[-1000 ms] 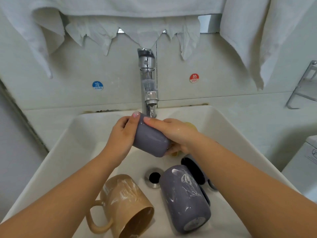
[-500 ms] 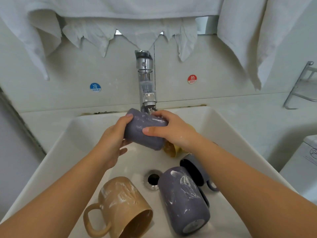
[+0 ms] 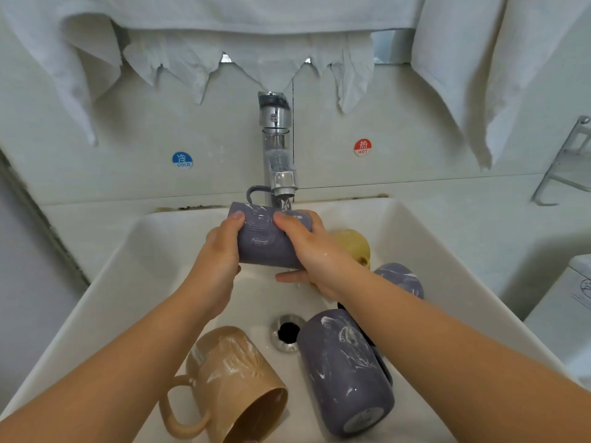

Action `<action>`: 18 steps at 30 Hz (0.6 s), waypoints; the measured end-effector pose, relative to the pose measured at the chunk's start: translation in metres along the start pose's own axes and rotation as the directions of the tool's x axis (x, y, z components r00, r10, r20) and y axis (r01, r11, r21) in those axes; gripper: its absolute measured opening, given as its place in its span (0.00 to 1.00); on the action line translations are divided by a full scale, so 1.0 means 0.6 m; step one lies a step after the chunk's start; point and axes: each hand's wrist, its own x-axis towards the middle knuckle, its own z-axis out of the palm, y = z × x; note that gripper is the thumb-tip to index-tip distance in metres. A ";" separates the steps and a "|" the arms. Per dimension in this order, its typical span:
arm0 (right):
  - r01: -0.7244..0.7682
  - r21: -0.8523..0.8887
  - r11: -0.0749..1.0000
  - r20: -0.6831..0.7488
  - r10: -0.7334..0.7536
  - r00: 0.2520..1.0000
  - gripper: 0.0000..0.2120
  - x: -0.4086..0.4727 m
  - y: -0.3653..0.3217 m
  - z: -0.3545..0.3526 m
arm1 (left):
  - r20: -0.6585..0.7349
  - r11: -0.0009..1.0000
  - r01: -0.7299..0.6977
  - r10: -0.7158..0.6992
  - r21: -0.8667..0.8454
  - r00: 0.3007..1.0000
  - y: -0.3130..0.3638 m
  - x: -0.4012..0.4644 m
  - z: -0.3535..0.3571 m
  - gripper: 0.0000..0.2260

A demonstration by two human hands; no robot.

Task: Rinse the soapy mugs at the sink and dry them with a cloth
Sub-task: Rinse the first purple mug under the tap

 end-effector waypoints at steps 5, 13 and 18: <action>-0.089 0.173 0.981 0.007 0.089 0.996 0.11 0.005 -0.010 -0.018 | -0.034 1.000 -0.005 0.006 0.028 0.999 -0.009 0.003 0.003 0.12; -0.010 0.033 0.999 -0.067 0.012 0.998 0.17 0.006 -0.009 -0.015 | -0.012 0.992 0.013 -0.011 0.124 1.000 -0.023 0.005 0.004 0.18; 0.011 0.020 1.000 0.092 -0.013 0.996 0.19 0.000 -0.002 -0.026 | 0.023 0.992 0.118 -0.119 0.033 0.993 -0.017 0.012 -0.006 0.11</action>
